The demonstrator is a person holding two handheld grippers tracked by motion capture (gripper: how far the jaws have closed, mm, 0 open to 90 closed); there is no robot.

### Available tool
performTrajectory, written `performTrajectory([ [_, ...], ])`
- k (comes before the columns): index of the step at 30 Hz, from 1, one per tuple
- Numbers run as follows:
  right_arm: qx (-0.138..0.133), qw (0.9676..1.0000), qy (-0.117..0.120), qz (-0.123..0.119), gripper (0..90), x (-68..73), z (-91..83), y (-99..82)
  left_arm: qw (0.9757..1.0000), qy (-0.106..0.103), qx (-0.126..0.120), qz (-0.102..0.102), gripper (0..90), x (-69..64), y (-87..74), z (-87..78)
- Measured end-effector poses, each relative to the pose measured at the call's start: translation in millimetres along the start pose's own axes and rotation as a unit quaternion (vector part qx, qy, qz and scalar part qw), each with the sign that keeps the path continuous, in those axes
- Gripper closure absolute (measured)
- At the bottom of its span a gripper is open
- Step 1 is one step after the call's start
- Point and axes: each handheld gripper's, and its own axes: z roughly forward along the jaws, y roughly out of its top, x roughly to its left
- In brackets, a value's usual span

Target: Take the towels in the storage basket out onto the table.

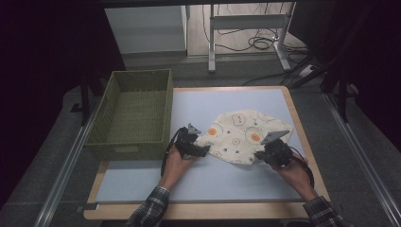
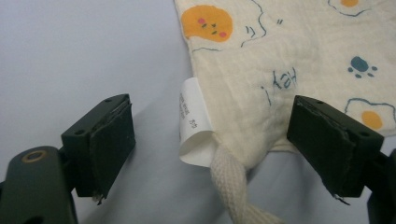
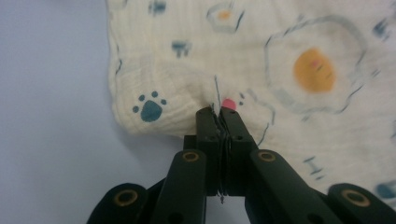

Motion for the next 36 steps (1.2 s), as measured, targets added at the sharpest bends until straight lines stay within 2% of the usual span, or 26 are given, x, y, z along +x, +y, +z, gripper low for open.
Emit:
performTrajectory([
  [4, -0.006, 0.9998, 0.012, 0.015, 86.9, -18.2, -12.1, 28.8, 1.0000, 0.001, -0.001, -0.001, 14.8, -0.2, -0.1, 0.2],
  [6, -0.004, 0.9997, 0.016, 0.019, 85.4, -27.8, -12.1, 44.9, 1.0000, 0.001, -0.001, 0.001, 14.9, 0.0, -0.2, 0.2],
  [8, -0.002, 0.9998, 0.010, 0.019, 83.6, -36.4, -7.5, 60.8, 1.0000, 0.002, -0.002, 0.001, 15.0, -0.1, -0.2, 0.2],
  [12, 0.011, 0.9996, 0.003, 0.025, 77.8, -51.9, 18.2, 82.4, 1.0000, 0.002, -0.001, 0.000, 15.2, -0.3, -0.3, 0.0],
  [13, 0.015, 0.9995, -0.001, 0.028, 73.4, -55.8, 27.0, 84.3, 1.0000, 0.002, -0.001, 0.001, 15.2, -0.2, -0.4, -0.1],
  [16, 0.026, 0.9981, -0.004, 0.056, 64.2, -65.7, 49.8, 83.0, 1.0000, 0.002, -0.001, 0.000, 15.3, -0.3, -0.5, -0.1],
  [18, 0.028, 0.9976, -0.009, 0.063, 60.7, -68.4, 54.8, 80.4, 1.0000, 0.002, -0.002, 0.001, 15.3, -0.2, -0.5, -0.1],
  [20, 0.023, 0.9977, -0.010, 0.063, 59.3, -68.3, 50.2, 78.0, 1.0000, 0.002, -0.002, 0.002, 15.4, -0.1, -0.5, -0.1],
  [22, 0.015, 0.9979, -0.008, 0.062, 59.7, -65.0, 38.5, 75.3, 1.0000, 0.002, -0.002, 0.001, 15.4, -0.2, -0.5, -0.1],
  [26, -0.004, 0.9967, 0.031, 0.075, 60.3, -52.6, 19.2, 65.0, 1.0000, 0.003, -0.003, 0.001, 15.4, -0.3, -0.4, 0.1],
  [27, -0.003, 0.9967, 0.042, 0.070, 60.3, -46.5, 18.7, 61.2, 1.0000, 0.003, -0.002, 0.002, 15.4, -0.1, -0.4, -0.1],
  [30, 0.007, 0.9972, 0.048, 0.057, 59.3, -33.0, 25.5, 53.8, 1.0000, 0.003, -0.001, 0.002, 15.4, -0.1, -0.2, -0.1],
  [33, 0.026, 0.9981, 0.035, 0.044, 58.5, -25.1, 42.1, 48.0, 1.0000, 0.002, -0.001, 0.001, 15.3, -0.1, -0.2, -0.2],
  [34, 0.032, 0.9985, 0.023, 0.037, 66.6, -23.0, 47.7, 46.3, 1.0000, 0.002, 0.000, -0.001, 15.4, -0.3, -0.2, -0.3],
  [35, 0.034, 0.9991, 0.012, 0.024, 78.4, -21.3, 50.7, 44.3, 1.0000, 0.003, 0.000, -0.002, 15.4, -0.7, 0.0, -0.5],
  [36, 0.034, 0.9992, 0.011, 0.018, 83.5, -19.3, 51.4, 42.8, 1.0000, 0.006, 0.001, -0.004, 15.6, -1.7, 0.1, -0.9],
])
